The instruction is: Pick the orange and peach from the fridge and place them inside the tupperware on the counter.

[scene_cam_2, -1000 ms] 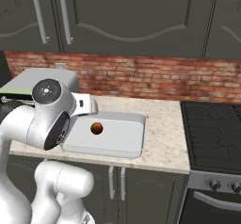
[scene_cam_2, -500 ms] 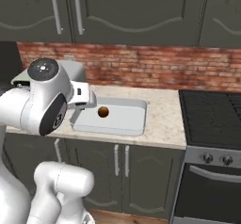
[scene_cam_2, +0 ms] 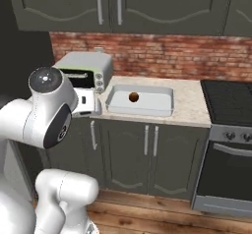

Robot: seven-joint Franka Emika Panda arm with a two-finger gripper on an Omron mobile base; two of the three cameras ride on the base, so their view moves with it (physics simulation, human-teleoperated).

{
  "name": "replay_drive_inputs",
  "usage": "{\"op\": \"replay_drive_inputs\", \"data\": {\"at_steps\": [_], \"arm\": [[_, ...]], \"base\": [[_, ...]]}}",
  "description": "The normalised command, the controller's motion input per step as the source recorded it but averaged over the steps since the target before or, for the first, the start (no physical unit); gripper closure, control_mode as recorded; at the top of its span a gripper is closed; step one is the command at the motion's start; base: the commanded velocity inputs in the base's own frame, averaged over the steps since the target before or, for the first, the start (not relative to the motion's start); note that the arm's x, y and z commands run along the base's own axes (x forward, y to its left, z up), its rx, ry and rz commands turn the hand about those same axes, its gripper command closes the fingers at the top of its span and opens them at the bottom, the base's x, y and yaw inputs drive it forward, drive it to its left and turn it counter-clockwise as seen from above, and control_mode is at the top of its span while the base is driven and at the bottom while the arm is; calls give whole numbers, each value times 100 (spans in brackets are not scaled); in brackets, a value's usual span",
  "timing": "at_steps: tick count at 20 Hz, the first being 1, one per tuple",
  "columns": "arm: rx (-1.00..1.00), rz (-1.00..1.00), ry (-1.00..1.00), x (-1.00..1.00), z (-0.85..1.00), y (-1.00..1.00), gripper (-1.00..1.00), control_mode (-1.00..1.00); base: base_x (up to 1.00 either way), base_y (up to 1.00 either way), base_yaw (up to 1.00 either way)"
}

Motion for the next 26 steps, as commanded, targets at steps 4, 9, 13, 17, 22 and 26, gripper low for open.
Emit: {"op": "replay_drive_inputs", "data": {"at_steps": [4,9,13,17,22,26], "arm": [[0,0,0,0,0,0,-100,100],[0,0,0,0,0,0,-100,100],[0,0,0,0,0,0,-100,100],[0,0,0,0,0,0,-100,100],[0,0,0,0,0,0,-100,100],[0,0,0,0,0,0,-100,100]], "base": [[-2,100,6],[0,100,8],[0,100,10],[3,100,9],[25,100,5],[44,100,4]]}}
